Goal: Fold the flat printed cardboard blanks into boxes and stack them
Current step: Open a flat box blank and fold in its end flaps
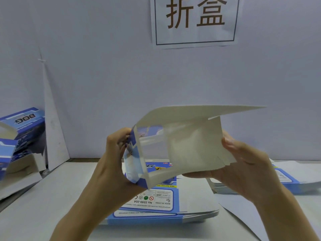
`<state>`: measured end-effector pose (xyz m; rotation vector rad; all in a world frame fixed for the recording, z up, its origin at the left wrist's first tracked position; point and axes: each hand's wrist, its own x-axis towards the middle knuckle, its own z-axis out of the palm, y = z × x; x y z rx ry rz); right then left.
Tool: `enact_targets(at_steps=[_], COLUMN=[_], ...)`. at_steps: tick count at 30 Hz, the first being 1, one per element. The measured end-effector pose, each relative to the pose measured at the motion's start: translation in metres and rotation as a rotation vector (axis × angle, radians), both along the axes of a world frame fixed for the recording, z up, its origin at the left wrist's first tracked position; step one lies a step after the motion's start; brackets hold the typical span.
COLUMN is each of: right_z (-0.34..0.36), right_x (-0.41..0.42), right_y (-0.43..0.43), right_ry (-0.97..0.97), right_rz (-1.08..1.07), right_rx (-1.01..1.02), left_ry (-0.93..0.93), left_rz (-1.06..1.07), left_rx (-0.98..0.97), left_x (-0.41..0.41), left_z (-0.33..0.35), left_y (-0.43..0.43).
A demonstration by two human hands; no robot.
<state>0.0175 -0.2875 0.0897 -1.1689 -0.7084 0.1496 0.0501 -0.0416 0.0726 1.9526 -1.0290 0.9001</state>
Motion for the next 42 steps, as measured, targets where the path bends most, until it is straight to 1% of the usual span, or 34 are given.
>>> enact_targets(at_steps=[2, 4, 5, 6, 7, 8, 10, 12, 13, 14, 15, 16, 17, 19, 20, 21, 23, 24, 26, 28, 29, 32, 34, 36, 40, 42], right_z=[0.001, 0.002, 0.003, 0.001, 0.0, -0.002, -0.005, -0.009, -0.01, -0.011, -0.012, -0.012, -0.011, -0.004, -0.002, 0.0, 0.004, 0.004, 0.002, -0.002, -0.004, -0.007, -0.007, -0.006, -0.001, -0.001], right_x=[0.0, 0.0, 0.001, 0.002, 0.003, 0.005, 0.009, 0.012, 0.014, 0.014, 0.015, 0.014, 0.012, 0.01, 0.01, 0.009, 0.006, 0.004, 0.002, 0.004, 0.006, 0.011, 0.014, 0.013, 0.005, 0.004], right_y=[0.0, 0.007, 0.012, 0.017, 0.021, 0.023, 0.021, 0.017, 0.017, 0.018, 0.02, 0.022, 0.024, 0.025, 0.023, 0.021, 0.019, 0.019, 0.018, 0.016, 0.016, 0.023, 0.029, 0.032, 0.031, 0.031], right_ry=[0.006, 0.047, 0.071, 0.066, 0.014, -0.069, -0.288, -0.474, -0.509, -0.524, -0.522, -0.508, -0.455, -0.234, -0.115, -0.037, 0.024, 0.05, 0.153, 0.229, 0.23, 0.135, 0.11, 0.087, 0.055, 0.021], right_rz=[-0.021, -0.116, -0.239, -0.409, -0.617, -0.826, -1.146, -1.328, -1.383, -1.413, -1.402, -1.331, -1.217, -0.938, -0.803, -0.67, -0.423, -0.339, -0.3, -0.389, -0.472, -0.788, -0.906, -0.919, -0.845, -0.903], right_rx=[-0.011, 0.024, 0.057, 0.07, 0.039, -0.042, -0.337, -0.739, -0.896, -0.991, -0.992, -0.898, -0.712, -0.272, -0.119, -0.013, 0.07, 0.078, 0.091, 0.071, 0.02, -0.202, -0.289, -0.361, -0.44, -0.494], left_ry=[0.003, 0.018, 0.006, -0.005, -0.002, 0.01, 0.016, 0.0, -0.009, -0.015, -0.017, -0.013, -0.002, 0.01, 0.017, 0.022, 0.021, 0.013, 0.007, 0.011, 0.012, 0.021, 0.036, 0.028, 0.065, 0.086], left_rz=[0.005, -0.004, 0.008, 0.022, 0.03, 0.036, 0.044, 0.074, 0.095, 0.113, 0.128, 0.139, 0.144, 0.111, 0.082, 0.055, 0.014, 0.004, -0.009, -0.008, -0.005, 0.03, 0.051, 0.07, 0.067, 0.058], left_rx=[0.012, 0.025, 0.055, 0.095, 0.125, 0.141, 0.15, 0.145, 0.142, 0.14, 0.134, 0.122, 0.104, 0.05, 0.02, 0.001, 0.006, 0.019, 0.037, 0.023, 0.017, 0.011, 0.012, 0.007, -0.014, -0.004], left_x=[0.002, 0.005, 0.006, 0.006, 0.006, 0.006, 0.004, 0.004, 0.004, 0.004, 0.005, 0.006, 0.006, 0.008, 0.009, 0.009, 0.008, 0.006, 0.002, 0.001, 0.002, 0.003, 0.004, 0.005, 0.004, 0.002], left_z=[0.0, -0.003, -0.005, -0.008, -0.01, -0.012, -0.014, -0.013, -0.012, -0.012, -0.011, -0.011, -0.01, -0.007, -0.005, -0.003, -0.001, -0.001, -0.001, -0.004, -0.005, -0.006, -0.006, -0.007, -0.003, -0.001], left_y=[0.002, 0.001, -0.001, -0.003, -0.005, -0.006, -0.007, -0.007, -0.007, -0.008, -0.008, -0.006, -0.005, -0.001, 0.002, 0.003, 0.003, 0.002, -0.003, -0.007, -0.008, -0.008, -0.007, -0.007, -0.004, -0.004])
